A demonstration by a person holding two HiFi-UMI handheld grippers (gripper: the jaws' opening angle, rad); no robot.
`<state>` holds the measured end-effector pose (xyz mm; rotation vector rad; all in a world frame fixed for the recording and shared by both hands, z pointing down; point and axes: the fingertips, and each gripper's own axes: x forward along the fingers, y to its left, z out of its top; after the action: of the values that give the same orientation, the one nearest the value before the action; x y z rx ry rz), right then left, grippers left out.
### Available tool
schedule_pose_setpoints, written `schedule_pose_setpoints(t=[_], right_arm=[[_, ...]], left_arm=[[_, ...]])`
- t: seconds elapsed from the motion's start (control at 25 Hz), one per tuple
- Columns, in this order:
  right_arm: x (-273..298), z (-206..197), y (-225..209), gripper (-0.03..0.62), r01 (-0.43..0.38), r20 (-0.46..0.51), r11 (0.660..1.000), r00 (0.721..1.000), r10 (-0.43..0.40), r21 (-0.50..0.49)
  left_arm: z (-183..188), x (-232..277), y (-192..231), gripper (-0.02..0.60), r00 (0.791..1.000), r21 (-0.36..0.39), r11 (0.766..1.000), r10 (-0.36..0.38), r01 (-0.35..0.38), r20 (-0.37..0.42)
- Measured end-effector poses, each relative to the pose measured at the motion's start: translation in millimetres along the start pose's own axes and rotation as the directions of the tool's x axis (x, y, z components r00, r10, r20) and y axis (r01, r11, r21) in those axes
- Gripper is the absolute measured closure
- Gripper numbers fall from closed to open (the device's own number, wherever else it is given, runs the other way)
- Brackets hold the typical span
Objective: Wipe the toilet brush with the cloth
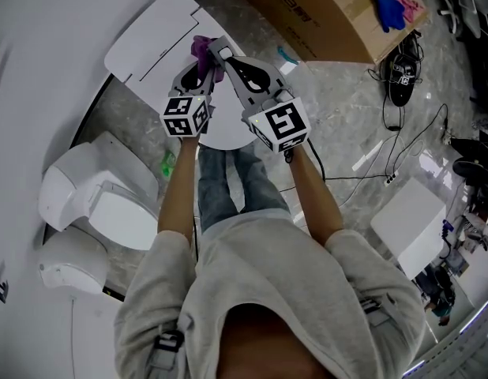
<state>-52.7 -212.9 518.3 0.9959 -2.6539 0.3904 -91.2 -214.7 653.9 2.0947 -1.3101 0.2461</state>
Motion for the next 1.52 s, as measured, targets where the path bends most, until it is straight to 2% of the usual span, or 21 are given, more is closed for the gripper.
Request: schedule_pose_setpoints(t=[0.6, 0.92, 1.12, 1.32, 1.52], right_arm=[[-5.5, 0.1, 3.9, 0.563, -0.014, 0.015, 1.0, 1.0, 0.014, -0.007], [-7.7, -2.4, 5.6, 0.563, -0.019, 0.004, 1.0, 1.0, 0.019, -0.014], [-9.5, -4.7, 10.1, 0.563, -0.022, 0.006, 1.0, 1.0, 0.022, -0.015], [-9.8, -4.4, 11.4, 0.563, -0.016, 0.011, 1.0, 1.0, 0.016, -0.02], [-10.1, -6.0, 7.3, 0.563, -0.011, 0.011, 1.0, 1.0, 0.011, -0.019]], left_arm=[[-43.2, 27.2, 15.3, 0.471, 0.995, -0.001, 0.999, 0.035, -0.036, -0.098], [-64.4, 41.3, 26.7, 0.471, 0.982, 0.007, 0.999, 0.048, -0.048, -0.184], [-77.0, 47.5, 34.3, 0.471, 0.968, -0.017, 0.999, 0.046, -0.052, -0.245], [-72.1, 40.1, 36.1, 0.471, 0.973, -0.022, 0.997, 0.062, -0.068, -0.223], [-54.8, 15.0, 27.2, 0.471, 0.988, -0.009, 0.997, 0.072, -0.074, -0.137]])
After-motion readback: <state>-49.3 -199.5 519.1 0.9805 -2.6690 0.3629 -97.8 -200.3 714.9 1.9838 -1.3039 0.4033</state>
